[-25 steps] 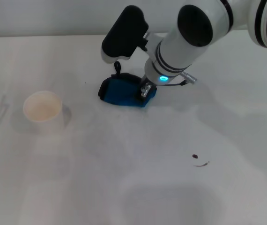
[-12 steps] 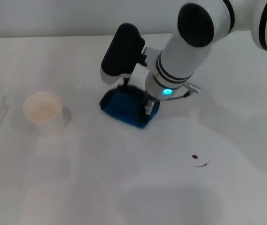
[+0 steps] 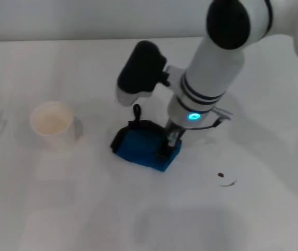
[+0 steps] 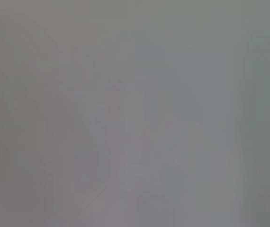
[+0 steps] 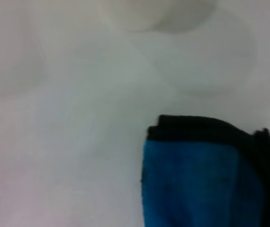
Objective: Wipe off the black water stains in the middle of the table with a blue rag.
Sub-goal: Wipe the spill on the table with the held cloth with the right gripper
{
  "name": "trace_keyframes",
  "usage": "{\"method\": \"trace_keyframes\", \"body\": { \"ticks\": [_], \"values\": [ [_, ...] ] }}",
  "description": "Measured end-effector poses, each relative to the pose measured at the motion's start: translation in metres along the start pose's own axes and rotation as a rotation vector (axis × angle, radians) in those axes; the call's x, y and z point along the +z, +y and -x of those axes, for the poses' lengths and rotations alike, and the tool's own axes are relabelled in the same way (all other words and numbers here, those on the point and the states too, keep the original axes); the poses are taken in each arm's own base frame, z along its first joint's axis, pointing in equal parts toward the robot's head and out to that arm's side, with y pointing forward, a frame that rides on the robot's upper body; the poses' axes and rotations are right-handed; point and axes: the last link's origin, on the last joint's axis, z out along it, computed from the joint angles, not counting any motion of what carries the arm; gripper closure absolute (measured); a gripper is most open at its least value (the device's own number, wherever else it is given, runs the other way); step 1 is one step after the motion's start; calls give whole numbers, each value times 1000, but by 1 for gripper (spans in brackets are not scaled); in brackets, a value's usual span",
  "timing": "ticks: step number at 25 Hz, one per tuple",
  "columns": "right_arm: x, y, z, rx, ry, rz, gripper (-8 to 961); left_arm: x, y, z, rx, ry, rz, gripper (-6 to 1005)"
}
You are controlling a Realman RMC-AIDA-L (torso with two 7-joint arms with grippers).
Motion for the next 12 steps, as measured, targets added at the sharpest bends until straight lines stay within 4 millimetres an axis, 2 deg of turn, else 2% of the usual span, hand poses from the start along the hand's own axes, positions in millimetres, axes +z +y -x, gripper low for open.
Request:
{"method": "trace_keyframes", "body": {
  "ticks": [7,12],
  "values": [
    [-13,-29,-45,141,18,-67,893,1,-2,-1,9,1,0,110],
    [-20,-29,-69,202,30,-57,894,4,-2,-2,12,7,4,110]
  ]
}}
